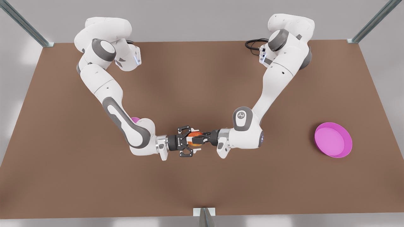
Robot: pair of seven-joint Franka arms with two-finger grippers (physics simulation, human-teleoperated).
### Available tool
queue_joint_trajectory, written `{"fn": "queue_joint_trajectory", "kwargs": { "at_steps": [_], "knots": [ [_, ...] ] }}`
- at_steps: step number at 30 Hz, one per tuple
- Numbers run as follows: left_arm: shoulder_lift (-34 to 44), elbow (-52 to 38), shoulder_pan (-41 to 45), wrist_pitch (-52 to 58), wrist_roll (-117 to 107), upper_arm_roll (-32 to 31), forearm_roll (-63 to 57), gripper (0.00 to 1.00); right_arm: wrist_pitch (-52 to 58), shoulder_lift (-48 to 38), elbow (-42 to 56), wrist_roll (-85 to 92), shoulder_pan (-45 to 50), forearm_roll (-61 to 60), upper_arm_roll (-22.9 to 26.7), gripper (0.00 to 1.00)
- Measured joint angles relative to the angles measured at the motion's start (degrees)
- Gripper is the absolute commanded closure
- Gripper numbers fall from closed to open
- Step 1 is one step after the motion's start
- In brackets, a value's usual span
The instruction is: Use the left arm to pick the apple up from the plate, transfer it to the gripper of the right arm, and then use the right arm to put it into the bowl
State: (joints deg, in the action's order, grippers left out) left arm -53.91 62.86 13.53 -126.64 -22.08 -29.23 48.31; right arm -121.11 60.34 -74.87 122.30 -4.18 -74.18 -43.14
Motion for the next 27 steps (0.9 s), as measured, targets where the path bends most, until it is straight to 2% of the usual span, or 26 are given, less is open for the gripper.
{"fn": "queue_joint_trajectory", "kwargs": {
  "at_steps": [1,3,5,7,8,18,24,25,27],
  "knots": [
    [-0.11,-0.04,0.0,-0.01,0.0,0.0,-0.01,0.24,-0.01,0.01,-0.01,0.05,-0.02,-0.03,-0.03,0.06],
    [-0.21,-0.08,-0.01,-0.02,0.0,0.01,-0.01,0.24,-0.01,0.02,0.01,0.14,-0.03,-0.02,-0.05,0.28],
    [-0.23,-0.09,-0.02,-0.03,-0.01,0.01,-0.01,0.24,0.03,0.0,0.07,0.17,-0.03,0.07,-0.04,0.33],
    [-0.23,-0.1,-0.02,-0.07,-0.01,0.0,0.0,0.23,0.06,-0.01,0.11,0.19,-0.03,0.13,-0.04,0.33],
    [-0.23,-0.09,-0.01,-0.08,0.05,0.0,0.09,0.0,0.07,-0.01,0.12,0.2,-0.03,0.14,-0.04,0.33],
    [0.31,0.01,-1.18,0.06,0.48,0.01,0.2,0.0,0.3,-0.1,0.22,0.25,-0.22,0.21,-0.06,0.33],
    [2.98,0.0,-13.12,7.73,0.56,0.1,-0.74,0.0,1.25,-0.76,-0.13,0.18,-4.47,3.43,0.15,0.33],
    [5.03,-0.08,-16.89,11.25,0.55,0.19,-4.81,0.0,1.6,-0.85,-0.42,0.04,-6.14,6.27,0.29,0.33],
    [11.87,-0.19,-21.59,19.33,0.57,-0.12,-21.42,0.0,3.44,-1.47,-1.32,-0.7,-12.05,16.09,0.43,0.33]
  ]
}}
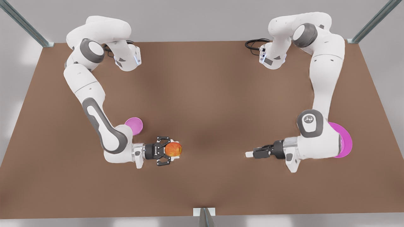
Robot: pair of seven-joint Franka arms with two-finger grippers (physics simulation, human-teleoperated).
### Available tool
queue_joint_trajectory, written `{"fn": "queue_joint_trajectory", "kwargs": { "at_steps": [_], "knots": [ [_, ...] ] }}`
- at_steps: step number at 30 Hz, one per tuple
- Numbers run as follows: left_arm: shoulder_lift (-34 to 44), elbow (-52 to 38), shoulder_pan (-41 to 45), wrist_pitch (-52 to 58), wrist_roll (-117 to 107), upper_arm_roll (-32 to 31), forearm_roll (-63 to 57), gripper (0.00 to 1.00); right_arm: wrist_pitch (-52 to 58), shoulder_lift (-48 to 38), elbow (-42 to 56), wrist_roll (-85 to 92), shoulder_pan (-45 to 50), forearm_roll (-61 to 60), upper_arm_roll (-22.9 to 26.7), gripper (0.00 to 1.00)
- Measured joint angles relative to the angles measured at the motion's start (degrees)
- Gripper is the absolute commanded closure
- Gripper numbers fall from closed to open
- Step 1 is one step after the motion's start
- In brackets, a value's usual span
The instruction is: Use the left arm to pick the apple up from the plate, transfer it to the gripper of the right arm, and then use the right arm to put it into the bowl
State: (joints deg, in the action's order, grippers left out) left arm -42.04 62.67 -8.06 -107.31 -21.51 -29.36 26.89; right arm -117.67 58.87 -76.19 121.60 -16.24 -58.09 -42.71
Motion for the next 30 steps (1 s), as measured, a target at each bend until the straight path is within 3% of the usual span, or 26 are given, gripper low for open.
{"fn": "queue_joint_trajectory", "kwargs": {
  "at_steps": [2,3,4,5,7,9,11,14,21,30],
  "knots": [
    [4.26,0.0,-2.36,8.52,0.08,-1.78,-15.09,0.0,3.34,-2.84,-0.34,-1.58,-5.64,13.99,0.05,0.33],
    [8.35,2.65,-1.63,11.95,0.16,0.33,-20.23,0.0,5.3,-4.64,-0.39,-2.55,-7.84,21.34,0.05,0.33],
    [17.64,12.81,7.92,13.19,0.47,12.46,-22.93,0.0,7.27,-6.49,-0.42,-3.57,-9.33,28.23,0.07,0.33],
    [26.24,22.36,15.34,13.49,0.81,20.84,-24.06,0.0,9.14,-8.18,-0.47,-4.64,-10.29,34.71,0.1,0.33],
    [29.8,24.5,19.98,15.9,1.44,26.45,-25.45,0.0,12.02,-11.93,-2.66,-6.85,-11.17,47.16,0.16,0.33],
    [28.86,21.66,21.41,18.78,2.0,27.97,-25.2,0.0,13.25,-14.72,-5.67,-9.0,-11.19,57.7,0.24,0.33],
    [22.81,13.55,22.04,22.61,2.38,28.42,-24.48,0.0,12.92,-16.73,-9.1,-11.19,-11.36,65.93,0.28,0.33],
    [19.68,10.01,21.98,26.2,2.58,28.56,-26.5,0.0,9.95,-21.29,-16.81,-14.45,-12.09,73.01,0.37,0.33],
    [19.13,9.26,22.29,30.22,2.99,28.48,-28.61,0.0,-1.11,-29.66,-32.66,-21.87,-12.87,77.6,0.45,0.33],
    [19.02,9.25,22.6,32.27,3.29,28.43,-29.03,0.0,-12.58,-36.49,-46.14,-28.95,-13.01,78.13,0.22,0.31]
  ]
}}
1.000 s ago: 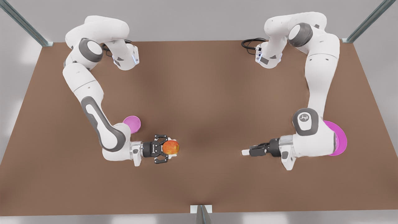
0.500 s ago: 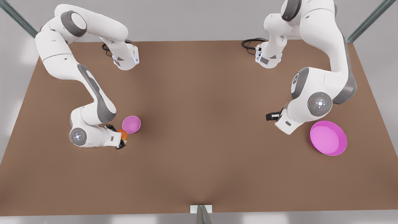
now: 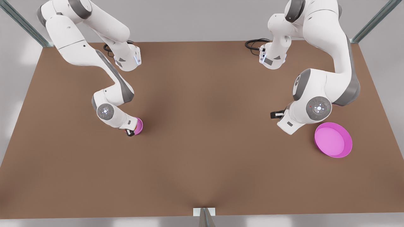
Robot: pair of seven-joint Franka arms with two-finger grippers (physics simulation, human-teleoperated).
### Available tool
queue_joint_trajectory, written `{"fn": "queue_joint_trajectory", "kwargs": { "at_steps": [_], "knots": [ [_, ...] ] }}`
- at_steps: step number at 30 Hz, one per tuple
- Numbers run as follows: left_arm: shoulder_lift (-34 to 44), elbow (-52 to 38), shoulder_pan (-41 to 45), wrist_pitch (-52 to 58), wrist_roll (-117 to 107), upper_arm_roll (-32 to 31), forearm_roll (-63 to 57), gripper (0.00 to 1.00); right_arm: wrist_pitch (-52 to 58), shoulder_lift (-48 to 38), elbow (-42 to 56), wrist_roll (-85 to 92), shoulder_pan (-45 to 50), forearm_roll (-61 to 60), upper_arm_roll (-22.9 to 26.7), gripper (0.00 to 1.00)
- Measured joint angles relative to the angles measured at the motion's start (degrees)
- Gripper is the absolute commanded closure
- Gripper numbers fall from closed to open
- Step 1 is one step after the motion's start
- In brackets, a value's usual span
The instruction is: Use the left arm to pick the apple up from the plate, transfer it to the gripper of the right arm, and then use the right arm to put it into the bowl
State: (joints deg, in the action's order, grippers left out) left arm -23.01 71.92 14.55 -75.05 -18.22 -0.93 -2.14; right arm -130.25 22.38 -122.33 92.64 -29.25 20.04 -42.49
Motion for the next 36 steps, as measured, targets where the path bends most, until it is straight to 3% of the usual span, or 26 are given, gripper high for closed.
{"fn": "queue_joint_trajectory", "kwargs": {
  "at_steps": [15,17,25,29,33,36],
  "knots": [
    [0.0,0.01,0.03,2.18,0.26,-0.04,-0.03,0.0,-8.29,-1.54,-6.92,-6.77,-0.81,0.34,0.13,0.3],
    [0.0,0.0,0.04,2.23,0.28,-0.04,-0.03,0.0,-8.74,-1.52,-7.23,-7.33,-1.12,0.54,0.14,0.0],
    [0.0,0.03,0.02,2.31,0.34,-0.04,-0.03,0.0,-8.51,-2.36,-5.85,-9.09,-1.64,0.76,-0.19,0.0],
    [-0.07,0.05,0.04,2.31,0.35,-0.04,-0.03,0.0,-2.64,0.29,8.1,-10.63,-1.36,0.36,0.01,0.0],
    [-0.09,0.05,0.05,2.34,0.37,-0.04,-0.03,0.0,7.89,5.02,19.84,-21.84,-0.86,3.65,3.76,0.0],
    [-0.09,0.03,0.05,2.34,0.38,-0.04,-0.03,0.0,22.26,10.6,39.92,-32.94,6.5,5.8,4.05,0.0]
  ]
}}
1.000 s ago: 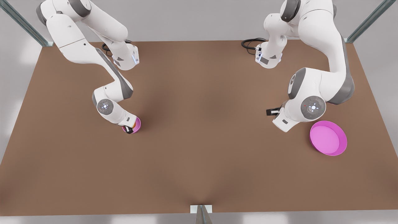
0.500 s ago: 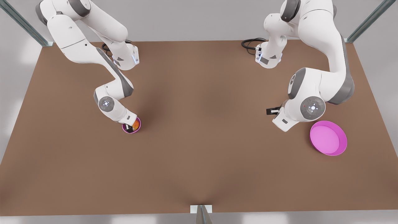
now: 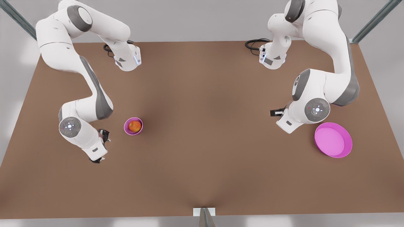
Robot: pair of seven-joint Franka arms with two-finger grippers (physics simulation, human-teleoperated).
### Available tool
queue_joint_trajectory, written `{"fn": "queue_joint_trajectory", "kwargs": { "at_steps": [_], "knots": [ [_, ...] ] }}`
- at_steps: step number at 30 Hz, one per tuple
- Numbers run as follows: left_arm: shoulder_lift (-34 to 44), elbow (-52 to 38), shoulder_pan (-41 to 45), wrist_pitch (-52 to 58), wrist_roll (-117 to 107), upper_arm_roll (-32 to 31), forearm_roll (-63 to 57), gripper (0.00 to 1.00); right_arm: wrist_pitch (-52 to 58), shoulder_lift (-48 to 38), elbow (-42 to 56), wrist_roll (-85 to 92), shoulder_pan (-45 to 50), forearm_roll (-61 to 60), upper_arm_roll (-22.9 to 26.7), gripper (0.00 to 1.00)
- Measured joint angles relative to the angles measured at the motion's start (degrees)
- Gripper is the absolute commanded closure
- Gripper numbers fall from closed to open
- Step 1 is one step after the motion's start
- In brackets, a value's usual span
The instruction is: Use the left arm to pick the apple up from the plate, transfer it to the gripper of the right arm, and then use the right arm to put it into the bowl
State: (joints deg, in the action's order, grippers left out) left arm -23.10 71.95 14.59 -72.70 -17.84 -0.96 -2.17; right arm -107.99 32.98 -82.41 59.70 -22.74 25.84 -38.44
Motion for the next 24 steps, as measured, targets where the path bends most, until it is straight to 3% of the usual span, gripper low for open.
{"fn": "queue_joint_trajectory", "kwargs": {
  "at_steps": [4,5,7,8,10,14,24],
  "knots": [
    [0.0,0.0,0.21,0.0,0.01,0.0,0.0,0.0,13.42,1.92,10.85,-12.18,2.81,-0.44,1.07,0.0],
    [0.0,-0.02,0.29,0.0,0.02,0.0,0.0,0.0,15.68,0.58,11.31,-14.73,5.8,-1.51,5.08,0.0],
    [0.0,0.0,0.34,0.02,0.02,0.0,0.0,0.0,19.2,-5.79,10.21,-19.05,19.71,-6.84,24.39,0.0],
    [0.0,0.01,0.35,0.03,0.02,0.0,0.0,0.0,20.4,-10.44,7.1,-21.06,24.47,-9.32,30.8,0.0],
    [0.0,0.01,0.35,0.04,0.03,0.0,0.0,0.0,22.08,-19.8,-0.19,-24.84,28.07,-12.73,35.91,0.0],
    [0.0,0.03,0.35,0.05,0.03,0.0,0.0,0.0,24.31,-27.41,-8.61,-31.49,28.41,-17.49,39.01,0.0],
    [0.0,0.06,0.35,0.12,0.08,0.0,0.0,0.0,26.56,-27.02,-6.03,-42.99,27.57,-20.64,39.47,0.0]
  ]
}}
